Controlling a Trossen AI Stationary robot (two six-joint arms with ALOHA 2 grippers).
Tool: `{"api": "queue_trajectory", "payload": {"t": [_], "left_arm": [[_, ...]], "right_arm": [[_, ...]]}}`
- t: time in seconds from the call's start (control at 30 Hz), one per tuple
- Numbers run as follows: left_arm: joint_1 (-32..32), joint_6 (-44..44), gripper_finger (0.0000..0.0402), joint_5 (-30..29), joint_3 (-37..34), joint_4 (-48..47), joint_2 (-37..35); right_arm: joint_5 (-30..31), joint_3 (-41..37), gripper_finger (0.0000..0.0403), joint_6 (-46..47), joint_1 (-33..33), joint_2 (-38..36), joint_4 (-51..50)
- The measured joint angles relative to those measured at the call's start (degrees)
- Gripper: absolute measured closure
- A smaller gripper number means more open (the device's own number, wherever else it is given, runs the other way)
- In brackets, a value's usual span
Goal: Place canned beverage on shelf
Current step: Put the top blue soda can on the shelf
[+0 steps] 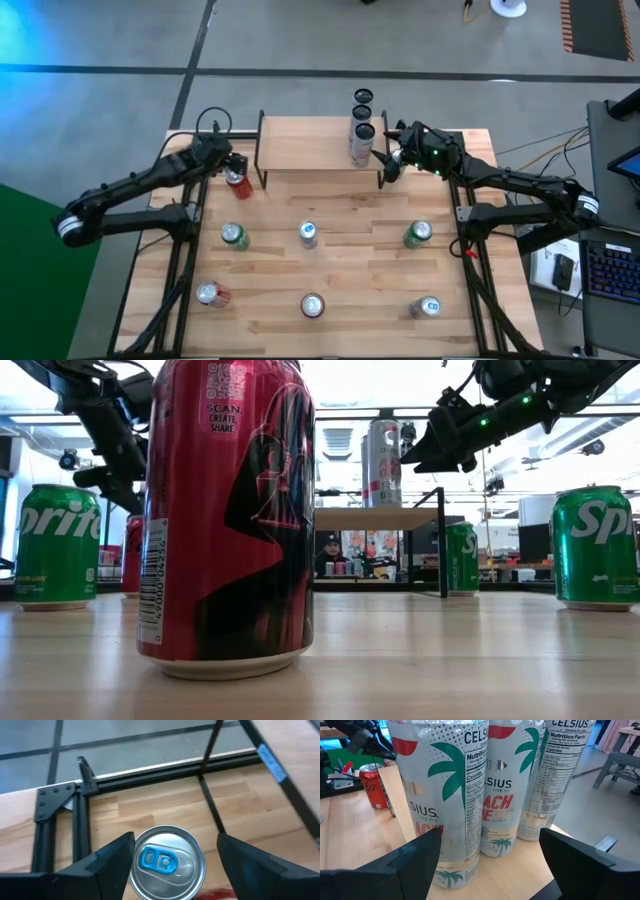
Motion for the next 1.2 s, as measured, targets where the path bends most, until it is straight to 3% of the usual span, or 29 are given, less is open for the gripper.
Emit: {"api": "queue_trajectory", "payload": {"t": [0.2, 0.4, 0.77, 0.9, 1.03, 1.2], "left_arm": [[-0.7, 3.38, 0.0156, 1.63, 6.37, -2.51, 0.12], [-1.22, 5.61, 0.0147, 0.6, 11.55, -8.58, 0.03], [-1.11, 0.27, 0.0032, 0.44, 5.29, -8.17, 4.7], [0.07, -0.39, 0.0013, 0.17, 4.43, -7.45, 7.46], [1.09, -0.03, 0.0041, -0.01, 4.28, -6.51, 9.16], [1.25, 1.78, 0.0121, 0.1, 5.61, -6.35, 9.59]], "right_arm": [[0.01, 0.0, 0.0076, -0.97, 0.0, 0.0, -0.12], [0.01, -0.04, 0.0076, -1.45, 0.0, 0.0, -0.63], [0.0, -0.04, 0.0076, -2.51, 0.0, -0.15, -0.62], [0.0, -0.04, 0.0076, -2.6, 0.0, -0.15, -0.18], [-0.01, 0.23, 0.0076, -2.57, -0.01, -0.15, -0.18], [-0.01, 0.24, 0.0076, -2.65, 0.0, -0.15, -0.39]]}}
